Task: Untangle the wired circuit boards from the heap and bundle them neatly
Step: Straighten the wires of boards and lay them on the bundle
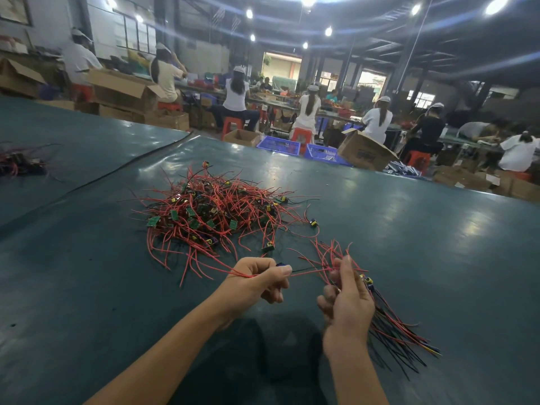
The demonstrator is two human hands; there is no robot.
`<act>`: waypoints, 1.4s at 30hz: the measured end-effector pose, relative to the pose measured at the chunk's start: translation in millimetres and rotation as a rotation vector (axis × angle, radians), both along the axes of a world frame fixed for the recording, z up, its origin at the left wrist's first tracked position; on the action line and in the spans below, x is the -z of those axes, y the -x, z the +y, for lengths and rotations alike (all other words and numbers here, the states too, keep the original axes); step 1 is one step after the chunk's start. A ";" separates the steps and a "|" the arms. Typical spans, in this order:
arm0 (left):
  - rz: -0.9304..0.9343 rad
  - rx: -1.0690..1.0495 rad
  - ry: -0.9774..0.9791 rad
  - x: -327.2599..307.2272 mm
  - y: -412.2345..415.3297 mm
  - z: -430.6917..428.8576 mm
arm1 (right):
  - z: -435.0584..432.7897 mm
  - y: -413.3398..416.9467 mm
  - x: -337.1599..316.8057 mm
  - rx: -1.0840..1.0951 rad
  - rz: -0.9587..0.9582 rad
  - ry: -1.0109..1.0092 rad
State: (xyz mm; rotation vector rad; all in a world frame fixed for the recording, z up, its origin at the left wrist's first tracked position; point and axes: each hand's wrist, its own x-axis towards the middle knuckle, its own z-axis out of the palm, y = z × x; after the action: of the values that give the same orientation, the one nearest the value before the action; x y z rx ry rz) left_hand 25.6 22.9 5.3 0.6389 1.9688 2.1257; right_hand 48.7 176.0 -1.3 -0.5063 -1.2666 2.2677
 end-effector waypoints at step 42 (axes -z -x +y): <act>0.564 -0.334 1.027 57.1 36.6 -24.8 | -37.1 72.0 15.4 -0.437 -0.279 -1.672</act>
State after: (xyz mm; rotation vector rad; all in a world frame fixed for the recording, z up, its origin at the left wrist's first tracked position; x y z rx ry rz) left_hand -11.0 -1.8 -51.9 0.7425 3.1947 0.7564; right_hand -23.3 138.8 -16.7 0.1438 -2.9124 0.6478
